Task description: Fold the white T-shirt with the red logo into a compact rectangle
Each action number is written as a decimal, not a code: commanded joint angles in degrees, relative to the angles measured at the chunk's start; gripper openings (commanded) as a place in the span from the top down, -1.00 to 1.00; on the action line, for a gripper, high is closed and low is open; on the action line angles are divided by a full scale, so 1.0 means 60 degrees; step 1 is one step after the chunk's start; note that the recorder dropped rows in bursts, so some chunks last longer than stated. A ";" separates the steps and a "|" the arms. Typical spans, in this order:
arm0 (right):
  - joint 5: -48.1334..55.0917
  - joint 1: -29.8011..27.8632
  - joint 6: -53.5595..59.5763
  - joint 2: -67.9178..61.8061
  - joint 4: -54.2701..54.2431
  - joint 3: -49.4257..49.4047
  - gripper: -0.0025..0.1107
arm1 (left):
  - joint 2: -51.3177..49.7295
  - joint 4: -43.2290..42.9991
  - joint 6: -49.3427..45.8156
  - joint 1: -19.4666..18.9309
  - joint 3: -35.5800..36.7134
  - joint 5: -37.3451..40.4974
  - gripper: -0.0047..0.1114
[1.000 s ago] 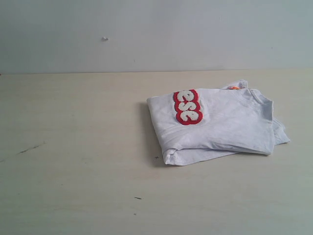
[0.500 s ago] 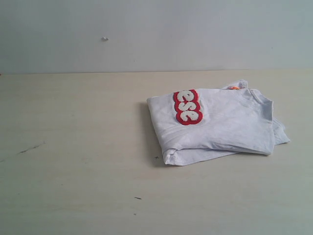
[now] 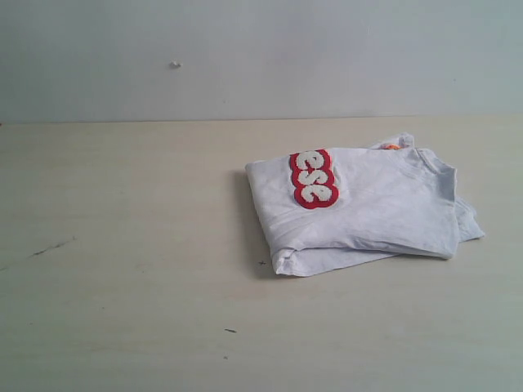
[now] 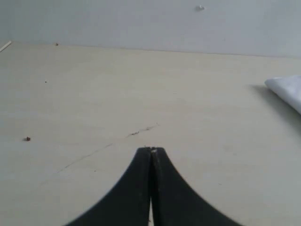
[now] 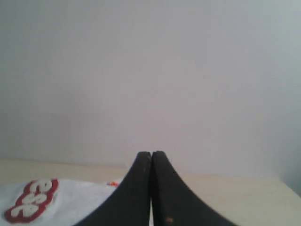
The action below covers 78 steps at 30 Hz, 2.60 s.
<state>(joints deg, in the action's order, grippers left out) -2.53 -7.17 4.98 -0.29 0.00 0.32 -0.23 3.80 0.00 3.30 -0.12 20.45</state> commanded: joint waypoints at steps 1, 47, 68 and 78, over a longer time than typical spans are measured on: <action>0.1414 0.0031 0.0183 0.0048 0.0000 -0.0053 0.96 | 0.0039 0.0010 0.0000 -0.0025 0.0020 -0.0048 0.92; 0.2955 0.0031 -0.0829 0.0048 0.0000 -0.0053 0.96 | 0.0039 0.0010 0.0000 -0.0025 0.0020 -0.0048 0.92; 0.2955 0.0031 -0.0829 0.0048 0.0000 -0.0053 0.96 | 0.0039 0.0010 0.0000 -0.0025 0.0020 -0.0048 0.92; 0.2955 0.0031 -0.0829 0.0048 0.0000 -0.0053 0.96 | 0.0039 0.0010 0.0000 -0.0025 0.0020 -0.0048 0.92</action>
<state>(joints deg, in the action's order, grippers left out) 15.25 -7.17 0.00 -0.29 0.00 0.32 -0.23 3.80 0.00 3.30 -0.12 20.51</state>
